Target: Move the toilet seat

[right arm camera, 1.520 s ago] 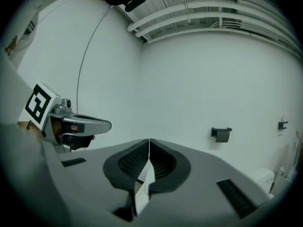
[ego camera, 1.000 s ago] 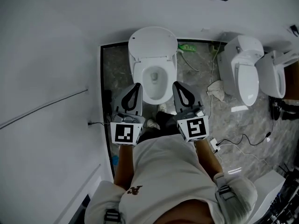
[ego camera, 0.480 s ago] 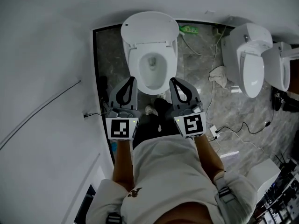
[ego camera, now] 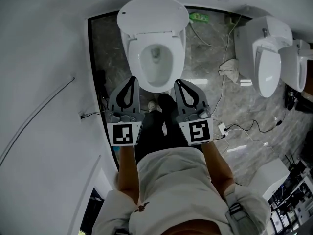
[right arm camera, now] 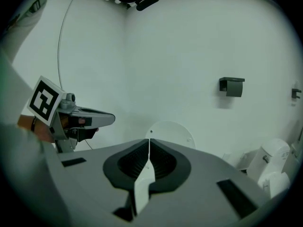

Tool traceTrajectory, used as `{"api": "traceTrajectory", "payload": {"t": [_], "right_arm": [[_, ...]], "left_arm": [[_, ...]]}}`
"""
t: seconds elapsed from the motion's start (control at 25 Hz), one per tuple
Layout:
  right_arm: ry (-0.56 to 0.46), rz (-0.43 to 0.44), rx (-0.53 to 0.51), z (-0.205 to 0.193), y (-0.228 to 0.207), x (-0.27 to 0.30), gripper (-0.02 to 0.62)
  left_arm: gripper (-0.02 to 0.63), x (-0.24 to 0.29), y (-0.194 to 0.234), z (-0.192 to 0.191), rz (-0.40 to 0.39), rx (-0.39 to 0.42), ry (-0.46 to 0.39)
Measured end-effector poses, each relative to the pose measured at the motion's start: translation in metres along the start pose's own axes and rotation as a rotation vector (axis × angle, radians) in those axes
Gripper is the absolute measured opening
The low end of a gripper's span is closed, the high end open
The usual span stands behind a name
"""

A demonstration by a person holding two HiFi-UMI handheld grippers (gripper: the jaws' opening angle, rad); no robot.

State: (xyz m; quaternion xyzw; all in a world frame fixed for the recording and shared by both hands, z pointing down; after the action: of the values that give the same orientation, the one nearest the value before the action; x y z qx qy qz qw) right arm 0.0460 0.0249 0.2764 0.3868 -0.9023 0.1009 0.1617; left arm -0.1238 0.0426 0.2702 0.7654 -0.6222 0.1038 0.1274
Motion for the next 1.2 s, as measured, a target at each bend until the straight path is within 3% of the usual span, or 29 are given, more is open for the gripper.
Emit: {"api": "traceTrajectory", "payload": {"t": [0.36,0.64,1.2], "right_arm": [[0.082,-0.029,0.03,-0.053,0.006,0.021,0.023],[0.141,-0.106,0.065,-0.098,0.009,0.026,0.023],[0.188,-0.157,0.067,-0.164,0.011,0.042,0.023]], "left_arm": [[0.025,0.014,0.011,-0.05,-0.018,-0.009,0.045],[0.025,0.017,0.019,-0.101,-0.065,0.012,0.088],[0.026,0.03,0.017,-0.176,-0.118,-0.012,0.161]]}}
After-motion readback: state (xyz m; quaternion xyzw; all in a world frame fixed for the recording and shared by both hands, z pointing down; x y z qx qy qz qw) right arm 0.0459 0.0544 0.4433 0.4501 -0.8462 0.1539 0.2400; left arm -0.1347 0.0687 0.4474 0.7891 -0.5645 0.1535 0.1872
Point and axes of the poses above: the fingertips, and each gripper's own axes: x forward along the fingers, y to its left, z out of its top, the point moved 6 cm from there along -x, backward along the fingers, and after that the axes turned 2 degrees about z, right-handed, at the moved point
